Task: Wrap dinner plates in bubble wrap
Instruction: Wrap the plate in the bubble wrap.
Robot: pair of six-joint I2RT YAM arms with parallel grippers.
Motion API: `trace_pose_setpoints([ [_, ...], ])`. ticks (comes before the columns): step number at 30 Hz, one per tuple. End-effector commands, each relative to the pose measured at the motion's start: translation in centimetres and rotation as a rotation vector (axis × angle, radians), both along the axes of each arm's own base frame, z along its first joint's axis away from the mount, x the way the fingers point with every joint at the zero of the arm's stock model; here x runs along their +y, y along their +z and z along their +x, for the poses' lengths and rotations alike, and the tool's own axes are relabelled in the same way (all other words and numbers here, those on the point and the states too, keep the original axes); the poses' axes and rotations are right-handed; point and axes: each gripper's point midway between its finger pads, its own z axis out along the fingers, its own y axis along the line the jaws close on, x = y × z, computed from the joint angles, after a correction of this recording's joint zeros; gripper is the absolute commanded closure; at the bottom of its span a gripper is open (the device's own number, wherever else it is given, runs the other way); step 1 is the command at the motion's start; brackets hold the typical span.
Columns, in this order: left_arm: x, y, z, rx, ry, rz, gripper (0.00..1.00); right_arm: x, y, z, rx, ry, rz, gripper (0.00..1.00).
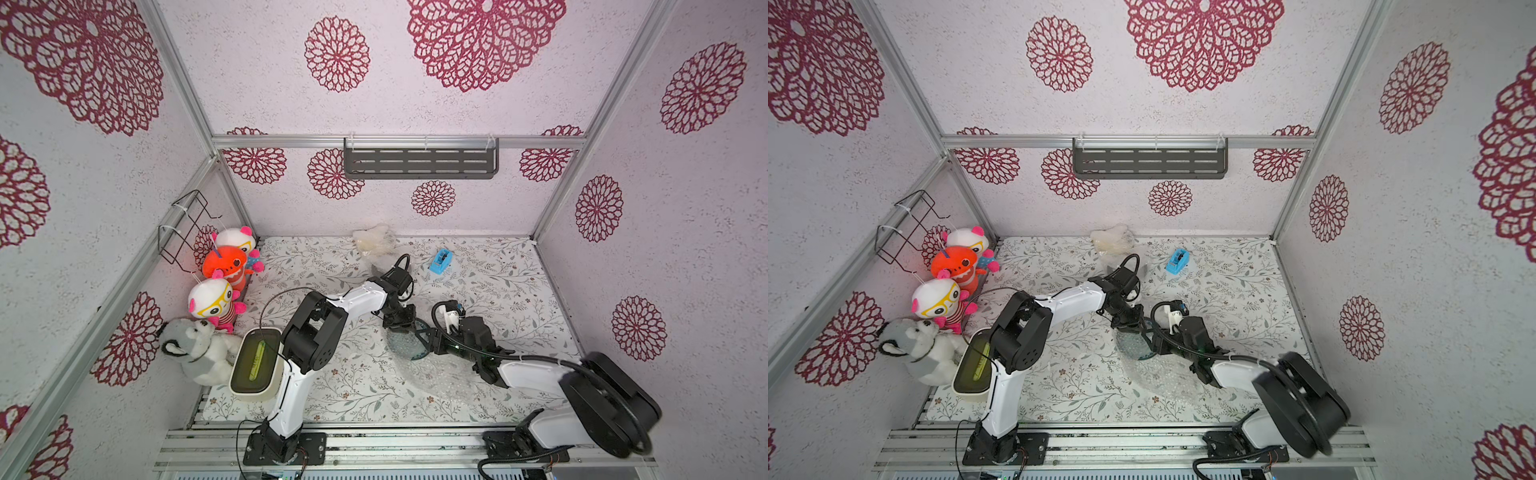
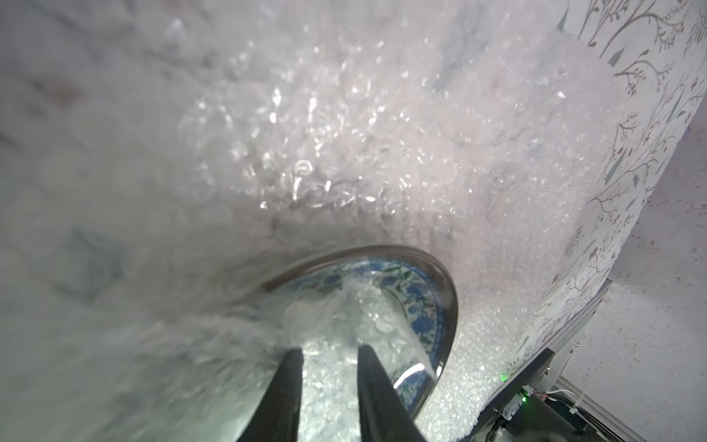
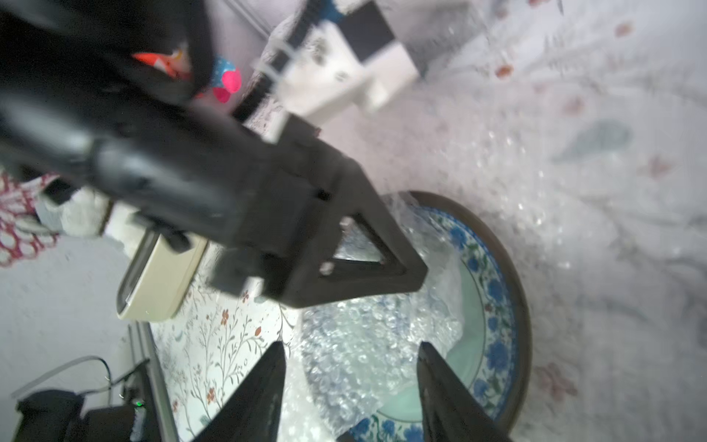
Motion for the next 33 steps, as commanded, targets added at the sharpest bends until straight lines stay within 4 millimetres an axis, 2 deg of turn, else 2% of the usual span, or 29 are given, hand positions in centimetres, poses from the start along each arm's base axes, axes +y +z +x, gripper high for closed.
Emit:
trace_pose_setpoints([
  [1,0.8,-1.4,-0.5,0.026,0.017,0.010,0.72,-1.1,-1.4,-3.7,-0.213,0.265,-0.403,0.41],
  [5,1.6,-2.3,-1.1,0.045,0.037,0.018,0.74,0.3,-1.1,-8.7,-0.443,0.563,-0.478,0.48],
  [7,2.0,-2.8,-1.2,0.055,0.043,0.026,0.76,0.4,-1.8,-9.3,-0.510,0.608,-0.583,0.49],
  [11,2.5,-3.3,-1.6,0.069,0.051,0.029,0.90,0.4,-4.4,-10.2,-0.572,0.732,-0.793,0.48],
  [13,2.7,-3.6,-1.7,0.076,0.053,0.030,0.98,1.0,-5.2,-11.0,-0.601,0.797,-0.808,0.48],
  [15,2.9,-3.7,-1.9,0.078,0.052,0.035,1.00,1.8,-5.8,-11.6,-0.627,0.831,-0.816,0.49],
  [19,3.2,-4.1,-2.0,0.079,0.059,0.039,1.00,2.3,-7.4,-10.9,-0.683,0.805,-0.906,0.50],
  [23,3.4,-4.2,-2.1,0.074,0.060,0.038,1.00,2.7,-7.3,-9.9,-0.714,0.753,-0.930,0.57],
  [25,3.6,-4.4,-2.2,0.072,0.061,0.040,1.00,3.0,-6.7,-9.4,-0.729,0.720,-0.929,0.70],
  [27,3.9,-4.5,-2.2,0.069,0.058,0.041,1.00,3.2,-5.7,-8.6,-0.751,0.675,-0.932,0.89],
  [29,4.1,-4.6,-2.2,0.062,0.052,0.044,1.00,3.6,-4.3,-7.6,-0.750,0.646,-0.885,1.00],
  [33,4.3,-4.7,-2.4,0.034,0.022,0.040,1.00,3.3,-2.3,-5.6,-0.727,0.646,-0.793,1.00],
])
